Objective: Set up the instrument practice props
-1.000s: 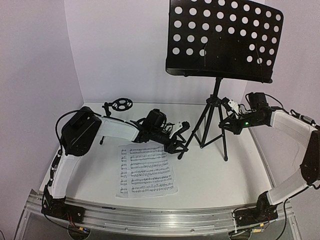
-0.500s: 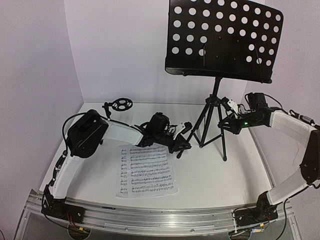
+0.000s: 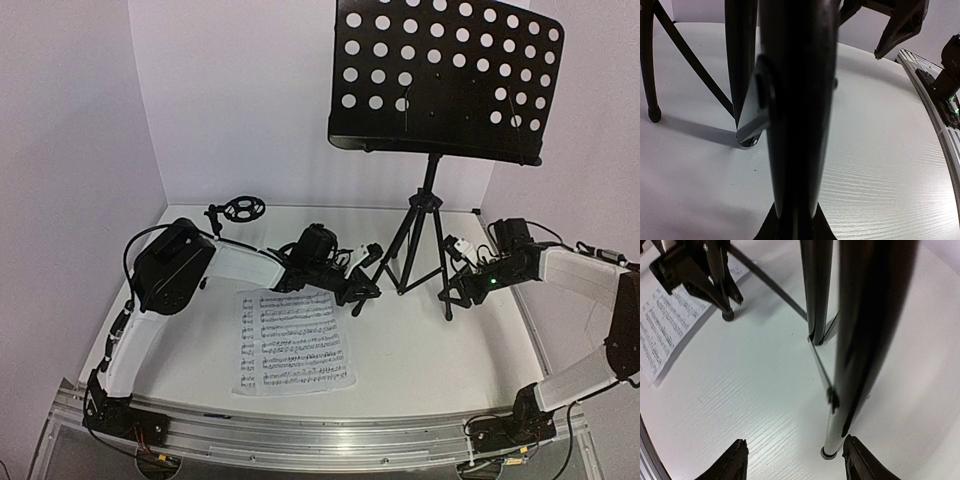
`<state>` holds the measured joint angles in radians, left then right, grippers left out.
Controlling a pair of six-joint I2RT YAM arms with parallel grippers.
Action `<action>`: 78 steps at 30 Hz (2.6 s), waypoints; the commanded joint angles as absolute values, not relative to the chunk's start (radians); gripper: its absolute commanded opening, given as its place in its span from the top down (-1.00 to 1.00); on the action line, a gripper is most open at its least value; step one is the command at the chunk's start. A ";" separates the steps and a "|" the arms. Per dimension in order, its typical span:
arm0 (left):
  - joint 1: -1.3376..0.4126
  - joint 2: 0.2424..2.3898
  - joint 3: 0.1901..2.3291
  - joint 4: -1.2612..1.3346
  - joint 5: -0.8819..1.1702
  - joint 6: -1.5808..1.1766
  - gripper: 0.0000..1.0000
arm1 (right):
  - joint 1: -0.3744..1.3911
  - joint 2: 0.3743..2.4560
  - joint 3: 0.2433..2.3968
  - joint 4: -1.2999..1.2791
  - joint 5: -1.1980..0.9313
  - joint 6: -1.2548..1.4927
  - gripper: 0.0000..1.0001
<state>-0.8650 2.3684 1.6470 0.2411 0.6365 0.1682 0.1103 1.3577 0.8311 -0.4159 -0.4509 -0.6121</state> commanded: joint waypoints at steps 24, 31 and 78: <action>-0.819 2.322 1.666 0.191 0.687 0.239 1.00 | 0.107 1.638 0.841 0.110 -0.495 -0.423 -0.01; -0.818 2.327 1.683 0.163 0.694 0.222 1.00 | 0.107 1.647 0.817 0.161 -0.507 -0.427 0.71; -0.804 2.218 1.614 -0.221 0.661 0.419 1.00 | -0.047 1.508 0.830 -0.352 -0.400 -0.736 0.73</action>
<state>-0.8173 2.2459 1.6318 -0.1976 0.6743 0.4115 -0.0013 1.4975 0.7833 -0.2939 -0.5660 -0.8158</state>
